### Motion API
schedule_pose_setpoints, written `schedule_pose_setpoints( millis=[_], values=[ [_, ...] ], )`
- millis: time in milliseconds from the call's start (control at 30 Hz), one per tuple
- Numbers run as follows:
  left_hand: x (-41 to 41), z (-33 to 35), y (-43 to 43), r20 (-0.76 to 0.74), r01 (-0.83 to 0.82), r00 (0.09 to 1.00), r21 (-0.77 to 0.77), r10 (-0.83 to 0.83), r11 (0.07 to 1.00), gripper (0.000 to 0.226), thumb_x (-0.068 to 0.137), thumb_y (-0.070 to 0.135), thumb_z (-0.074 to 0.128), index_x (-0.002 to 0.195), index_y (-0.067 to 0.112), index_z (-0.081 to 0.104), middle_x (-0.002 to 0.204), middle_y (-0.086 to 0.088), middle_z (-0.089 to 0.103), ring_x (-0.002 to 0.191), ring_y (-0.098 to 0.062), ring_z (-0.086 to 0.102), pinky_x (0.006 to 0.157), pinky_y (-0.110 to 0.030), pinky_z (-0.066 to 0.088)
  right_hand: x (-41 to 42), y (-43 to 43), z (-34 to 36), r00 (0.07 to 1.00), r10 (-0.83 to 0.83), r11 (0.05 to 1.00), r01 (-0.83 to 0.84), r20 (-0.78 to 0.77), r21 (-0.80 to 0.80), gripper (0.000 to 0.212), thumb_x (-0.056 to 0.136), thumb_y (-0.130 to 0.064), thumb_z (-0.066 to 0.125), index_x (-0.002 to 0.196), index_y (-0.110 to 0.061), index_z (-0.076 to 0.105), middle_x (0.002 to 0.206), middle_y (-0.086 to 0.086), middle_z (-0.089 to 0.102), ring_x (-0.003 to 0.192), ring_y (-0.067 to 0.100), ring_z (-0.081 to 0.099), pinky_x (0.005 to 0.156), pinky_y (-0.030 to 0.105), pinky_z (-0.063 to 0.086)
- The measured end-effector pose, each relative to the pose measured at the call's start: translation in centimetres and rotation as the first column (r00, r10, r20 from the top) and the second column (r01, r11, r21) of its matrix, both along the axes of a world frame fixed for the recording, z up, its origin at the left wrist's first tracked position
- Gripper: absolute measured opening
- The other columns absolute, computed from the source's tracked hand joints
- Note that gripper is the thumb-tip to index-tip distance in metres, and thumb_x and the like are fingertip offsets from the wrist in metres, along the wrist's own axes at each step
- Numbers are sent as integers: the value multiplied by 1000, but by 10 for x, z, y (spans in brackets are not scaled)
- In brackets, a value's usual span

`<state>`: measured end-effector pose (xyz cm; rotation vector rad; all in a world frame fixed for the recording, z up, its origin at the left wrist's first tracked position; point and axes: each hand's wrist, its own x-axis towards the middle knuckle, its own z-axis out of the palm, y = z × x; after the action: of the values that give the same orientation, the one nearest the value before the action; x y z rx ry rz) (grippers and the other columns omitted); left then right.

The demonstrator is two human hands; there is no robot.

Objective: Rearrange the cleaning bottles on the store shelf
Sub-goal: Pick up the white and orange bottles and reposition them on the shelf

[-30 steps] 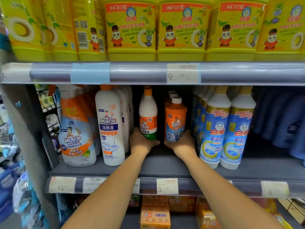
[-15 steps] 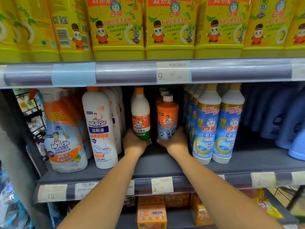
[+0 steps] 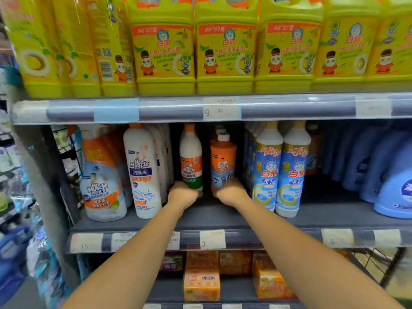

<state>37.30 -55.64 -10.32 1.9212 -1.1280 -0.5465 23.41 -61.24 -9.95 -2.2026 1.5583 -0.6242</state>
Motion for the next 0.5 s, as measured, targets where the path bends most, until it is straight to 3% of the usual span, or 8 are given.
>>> schedule_pose_setpoints(
  millis=[67,200,333,500],
  values=[
    [-4,3,13,82,19,996,30,-21,999,53,70,25,82,117,7,65,119,-13,68,104,-29,64,84,-32,52,-9,13,6,996,58,998,-56,-70,29,40,83,-28,63,116,-5,60,121,16,61,106,31,59,83,29,49],
    [-15,11,46,318,112,933,186,-168,976,61,73,36,79,124,10,58,123,-8,63,99,-21,58,78,-27,43,-38,45,18,982,147,988,-139,-115,74,40,82,-36,67,106,-4,60,112,13,64,91,27,59,64,27,46],
    [-41,27,79,526,209,781,288,-337,934,61,79,37,74,133,17,54,131,-6,59,114,-21,57,88,-29,46,-84,75,30,922,303,940,-331,-241,-85,51,85,-34,64,127,-9,50,124,13,54,106,29,56,86,39,51],
    [-112,41,104,655,183,662,329,-363,926,60,84,37,69,136,17,48,135,-9,53,123,-27,50,95,-37,46,-166,97,36,874,308,912,-384,-376,-144,48,87,-36,61,127,-11,48,126,12,49,110,33,53,88,45,50]
  ],
)
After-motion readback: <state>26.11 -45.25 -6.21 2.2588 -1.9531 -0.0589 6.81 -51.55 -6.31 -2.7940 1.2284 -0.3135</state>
